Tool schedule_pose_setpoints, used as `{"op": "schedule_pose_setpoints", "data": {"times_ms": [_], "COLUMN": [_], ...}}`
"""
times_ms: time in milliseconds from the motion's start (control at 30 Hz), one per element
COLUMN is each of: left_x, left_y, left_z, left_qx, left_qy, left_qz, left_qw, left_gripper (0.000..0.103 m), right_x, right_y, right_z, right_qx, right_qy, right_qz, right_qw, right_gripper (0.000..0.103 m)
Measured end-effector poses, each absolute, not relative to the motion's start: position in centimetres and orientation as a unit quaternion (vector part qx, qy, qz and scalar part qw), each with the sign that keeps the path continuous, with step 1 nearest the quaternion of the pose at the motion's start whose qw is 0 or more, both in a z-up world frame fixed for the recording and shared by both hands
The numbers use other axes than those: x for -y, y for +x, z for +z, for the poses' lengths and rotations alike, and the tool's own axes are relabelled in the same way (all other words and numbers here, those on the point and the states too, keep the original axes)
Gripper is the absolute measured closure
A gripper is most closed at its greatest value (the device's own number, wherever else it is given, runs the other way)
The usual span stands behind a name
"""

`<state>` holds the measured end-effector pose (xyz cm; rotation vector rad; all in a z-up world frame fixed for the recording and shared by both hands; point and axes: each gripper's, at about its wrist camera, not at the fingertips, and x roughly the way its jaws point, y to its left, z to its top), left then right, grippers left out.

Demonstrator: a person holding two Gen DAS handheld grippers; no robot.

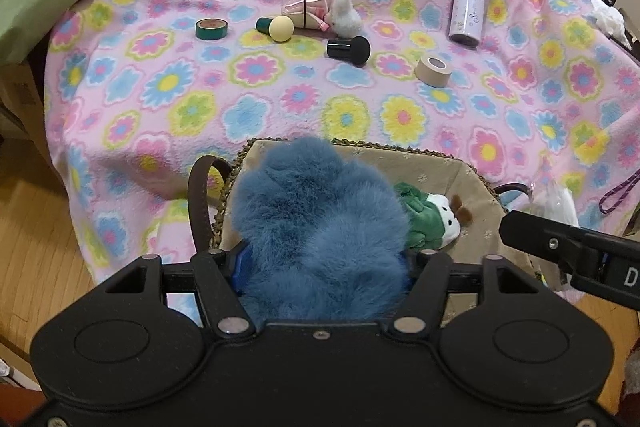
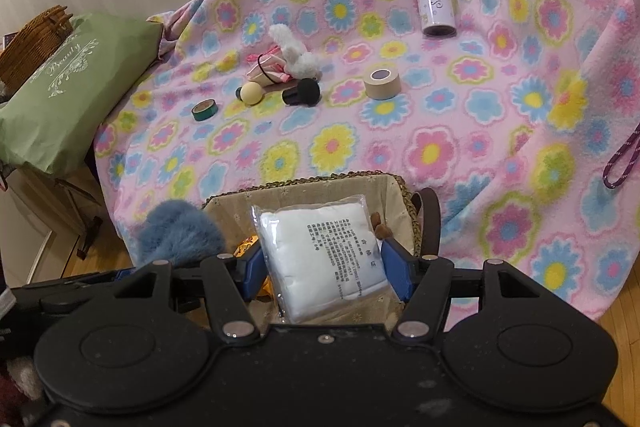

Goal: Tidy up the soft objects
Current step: 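Lower both grippers into the basket and open them to drop scrunchie and packet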

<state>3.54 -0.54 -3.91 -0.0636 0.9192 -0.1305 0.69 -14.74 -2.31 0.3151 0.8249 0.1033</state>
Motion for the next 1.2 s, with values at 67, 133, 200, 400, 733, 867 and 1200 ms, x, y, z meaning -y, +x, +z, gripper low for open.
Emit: {"op": "schedule_pose_setpoints", "data": {"times_ms": [67, 133, 200, 400, 733, 867, 1200], "left_x": [0.62, 0.59, 0.59, 0.64, 0.66, 0.61, 0.68], "left_y": [3.49, 3.48, 3.56, 3.59, 3.40, 3.42, 3.37], "left_z": [-3.88, -3.87, -3.91, -3.89, -3.64, -3.64, -3.57], "left_qx": [-0.442, -0.441, -0.443, -0.443, -0.435, -0.436, -0.435], "left_qy": [-0.028, -0.029, -0.029, -0.028, -0.025, -0.024, -0.021], "left_qz": [-0.058, -0.057, -0.056, -0.056, -0.059, -0.059, -0.056], "left_qw": [0.895, 0.895, 0.894, 0.894, 0.898, 0.898, 0.899], "left_gripper": [0.038, 0.037, 0.037, 0.031, 0.025, 0.025, 0.025], "right_x": [14.63, 14.75, 14.88, 14.92, 15.00, 15.02, 15.20], "right_y": [0.68, 0.68, 0.68, 0.62, 0.49, 0.47, 0.20], "right_z": [-2.21, -2.15, -2.16, -2.11, -1.96, -1.95, -1.57], "right_qx": [-0.397, -0.395, -0.394, -0.392, -0.387, -0.387, -0.377], "right_qy": [0.150, 0.148, 0.149, 0.151, 0.149, 0.149, 0.142], "right_qz": [0.052, 0.052, 0.053, 0.055, 0.049, 0.049, 0.042], "right_qw": [0.904, 0.905, 0.905, 0.906, 0.909, 0.909, 0.914], "right_gripper": [0.040, 0.037, 0.034, 0.026, 0.026, 0.025, 0.016]}}
